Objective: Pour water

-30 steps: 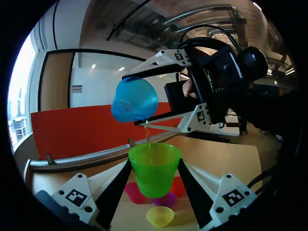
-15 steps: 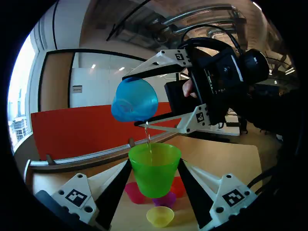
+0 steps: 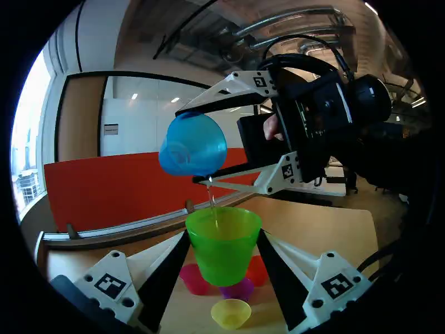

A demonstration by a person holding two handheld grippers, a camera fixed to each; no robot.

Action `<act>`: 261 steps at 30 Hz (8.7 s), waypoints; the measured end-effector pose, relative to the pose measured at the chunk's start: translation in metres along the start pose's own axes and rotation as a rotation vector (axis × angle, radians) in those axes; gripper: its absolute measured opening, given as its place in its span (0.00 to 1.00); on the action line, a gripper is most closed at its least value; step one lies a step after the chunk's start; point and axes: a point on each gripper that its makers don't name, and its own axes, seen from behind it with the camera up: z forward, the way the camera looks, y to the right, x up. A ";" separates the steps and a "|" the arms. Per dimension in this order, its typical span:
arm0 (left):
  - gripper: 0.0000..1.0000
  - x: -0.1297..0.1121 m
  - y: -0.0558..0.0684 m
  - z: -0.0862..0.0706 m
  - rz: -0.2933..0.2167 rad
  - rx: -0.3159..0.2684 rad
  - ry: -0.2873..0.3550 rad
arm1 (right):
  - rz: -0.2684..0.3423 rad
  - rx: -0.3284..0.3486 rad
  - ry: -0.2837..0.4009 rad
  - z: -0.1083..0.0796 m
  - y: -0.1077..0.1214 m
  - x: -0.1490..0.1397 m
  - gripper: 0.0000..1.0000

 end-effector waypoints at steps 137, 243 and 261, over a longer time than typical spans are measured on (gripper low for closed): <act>0.85 0.004 0.005 -0.003 0.025 0.001 -0.002 | 0.244 -0.022 0.050 -0.013 0.002 -0.003 0.94; 0.85 -0.119 0.088 0.011 0.049 -0.183 -0.320 | 1.303 0.308 -0.267 -0.116 -0.239 -0.056 0.94; 0.85 -0.160 0.111 0.019 0.051 -0.233 -0.374 | 1.285 0.345 -0.257 -0.134 -0.283 -0.045 0.94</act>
